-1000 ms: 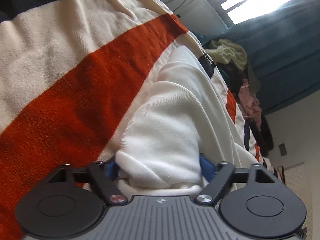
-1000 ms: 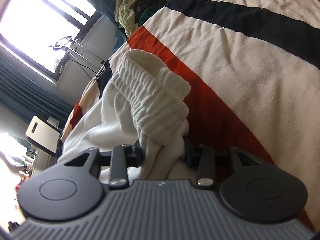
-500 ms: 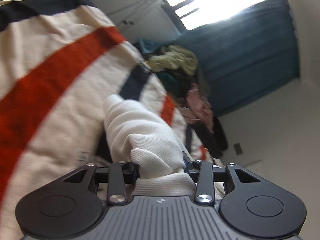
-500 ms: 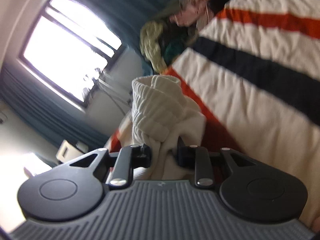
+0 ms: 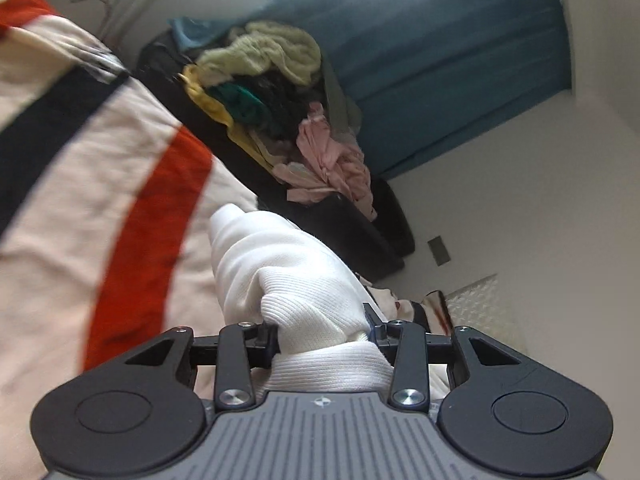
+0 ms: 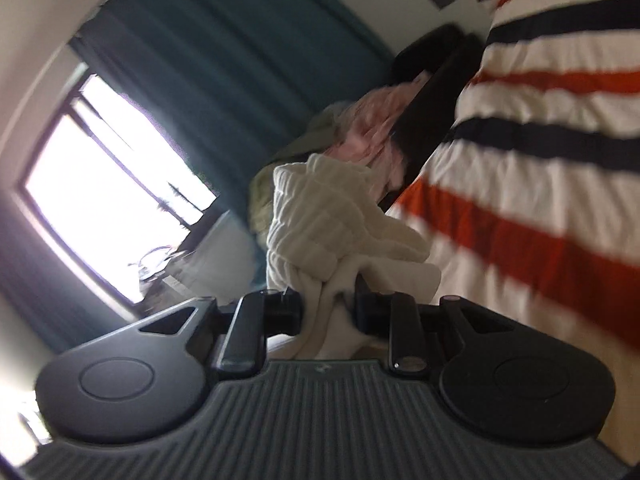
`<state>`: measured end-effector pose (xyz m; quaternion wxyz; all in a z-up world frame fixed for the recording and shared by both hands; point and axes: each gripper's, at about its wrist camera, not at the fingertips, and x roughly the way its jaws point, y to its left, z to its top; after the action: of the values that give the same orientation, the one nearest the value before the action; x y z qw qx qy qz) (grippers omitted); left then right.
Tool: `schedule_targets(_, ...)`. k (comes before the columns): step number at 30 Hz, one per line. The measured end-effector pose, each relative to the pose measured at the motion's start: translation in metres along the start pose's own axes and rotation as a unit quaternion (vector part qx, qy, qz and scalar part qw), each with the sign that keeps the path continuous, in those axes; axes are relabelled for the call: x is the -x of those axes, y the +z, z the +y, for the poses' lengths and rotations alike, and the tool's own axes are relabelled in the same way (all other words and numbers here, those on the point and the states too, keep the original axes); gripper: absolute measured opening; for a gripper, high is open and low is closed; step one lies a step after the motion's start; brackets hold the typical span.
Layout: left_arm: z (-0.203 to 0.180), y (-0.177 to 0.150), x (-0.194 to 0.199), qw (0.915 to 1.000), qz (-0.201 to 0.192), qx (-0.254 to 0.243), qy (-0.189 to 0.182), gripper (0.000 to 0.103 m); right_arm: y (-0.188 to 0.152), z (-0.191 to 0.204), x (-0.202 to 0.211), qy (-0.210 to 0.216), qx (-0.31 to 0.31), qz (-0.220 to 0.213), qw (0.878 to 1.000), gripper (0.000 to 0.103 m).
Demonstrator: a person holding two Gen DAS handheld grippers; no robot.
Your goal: Fold clothes
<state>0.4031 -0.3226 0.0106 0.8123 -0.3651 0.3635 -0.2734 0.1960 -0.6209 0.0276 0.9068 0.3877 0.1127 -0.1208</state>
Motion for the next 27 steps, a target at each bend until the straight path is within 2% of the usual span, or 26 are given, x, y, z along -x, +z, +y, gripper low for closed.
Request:
schedule_targets(2, -0.003, -0.002, -0.044, 0.9999, 0.014, -0.009, 0.003, 0.040, 0.013, -0.012, -0.019, -0.028, 0.020, -0.008, 0.999, 0.028)
schedule_targets(5, 0.018, -0.021, -0.098, 0.9991, 0.041, -0.012, 0.009, 0.041, 0.020, -0.037, -0.042, -0.065, 0.042, -0.012, 0.997, 0.028)
schedule_targets(7, 0.039, -0.038, -0.122, 0.9975, 0.062, -0.026, 0.021, 0.041, 0.008, -0.066, -0.057, -0.089, 0.039, 0.001, 0.995, 0.028)
schedule_targets(9, 0.057, -0.054, -0.129, 0.9954, 0.076, -0.054, 0.023, 0.043, -0.013, -0.094, -0.062, -0.111, 0.030, 0.023, 0.993, 0.028)
schedule_targets(14, 0.084, -0.090, -0.119, 0.9843, 0.094, -0.148, 0.020, 0.050, -0.070, -0.151, -0.039, -0.128, -0.022, 0.041, 0.991, 0.032)
schedule_targets(18, 0.085, -0.097, -0.106, 0.9830, 0.102, -0.150, 0.030, 0.055, -0.087, -0.163, -0.027, -0.136, -0.050, 0.046, 0.988, 0.036)
schedule_targets(21, 0.069, -0.094, -0.088, 0.9772, 0.111, -0.170, 0.063, 0.058, -0.078, -0.145, -0.012, -0.156, -0.038, 0.072, 0.984, 0.036)
schedule_targets(24, 0.043, -0.092, -0.066, 0.9663, 0.121, -0.207, 0.094, 0.060, -0.068, -0.126, 0.003, -0.175, -0.025, 0.099, 0.979, 0.036)
schedule_targets(27, 0.009, -0.092, -0.029, 0.9577, 0.109, -0.246, 0.102, 0.067, -0.058, -0.107, 0.018, -0.195, -0.013, 0.126, 0.973, 0.036)
